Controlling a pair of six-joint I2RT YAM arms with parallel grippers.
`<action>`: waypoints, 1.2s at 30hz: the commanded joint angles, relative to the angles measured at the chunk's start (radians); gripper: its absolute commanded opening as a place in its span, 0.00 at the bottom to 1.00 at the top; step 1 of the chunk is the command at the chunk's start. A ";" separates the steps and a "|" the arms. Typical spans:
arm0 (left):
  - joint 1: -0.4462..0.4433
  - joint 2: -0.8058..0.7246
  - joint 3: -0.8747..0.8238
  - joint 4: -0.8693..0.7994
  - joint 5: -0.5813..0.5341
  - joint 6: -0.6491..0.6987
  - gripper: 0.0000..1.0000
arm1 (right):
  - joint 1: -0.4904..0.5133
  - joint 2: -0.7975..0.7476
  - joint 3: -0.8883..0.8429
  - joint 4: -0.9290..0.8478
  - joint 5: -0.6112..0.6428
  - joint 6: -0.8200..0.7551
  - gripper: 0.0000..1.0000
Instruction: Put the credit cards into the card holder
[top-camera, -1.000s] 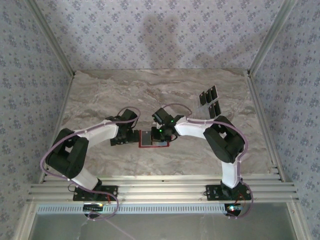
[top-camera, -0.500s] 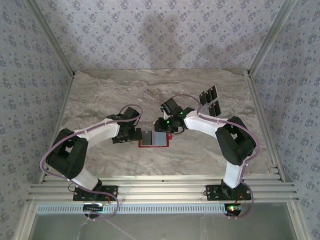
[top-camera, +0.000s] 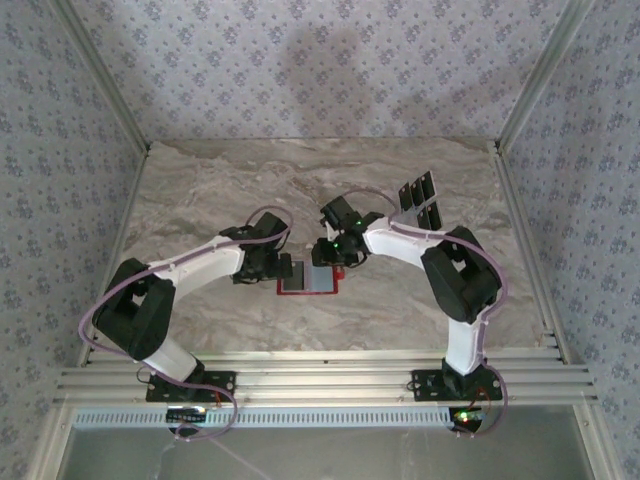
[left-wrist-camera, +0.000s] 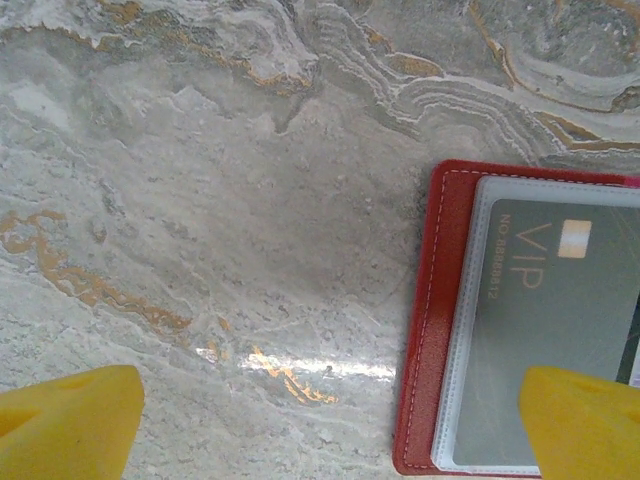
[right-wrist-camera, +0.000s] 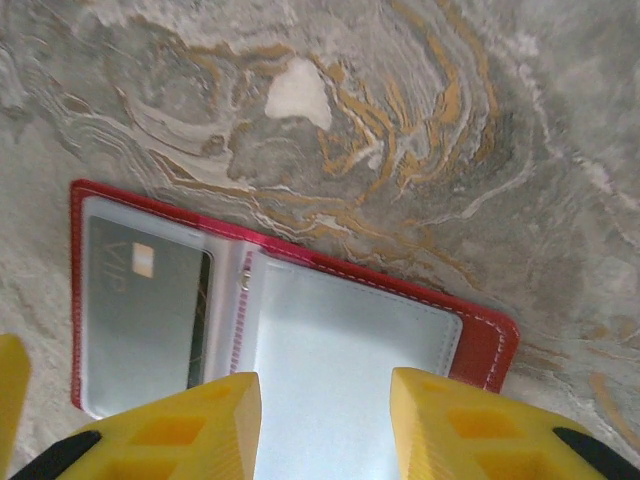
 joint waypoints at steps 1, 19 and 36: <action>-0.013 -0.015 0.027 -0.035 -0.018 -0.017 0.97 | 0.013 0.028 0.024 -0.033 0.010 -0.016 0.40; -0.105 -0.086 -0.054 0.085 0.007 -0.013 0.96 | 0.063 0.099 0.055 -0.010 -0.011 0.052 0.40; -0.198 -0.041 -0.089 0.278 0.019 -0.001 0.97 | 0.061 0.107 0.045 0.001 -0.019 0.069 0.41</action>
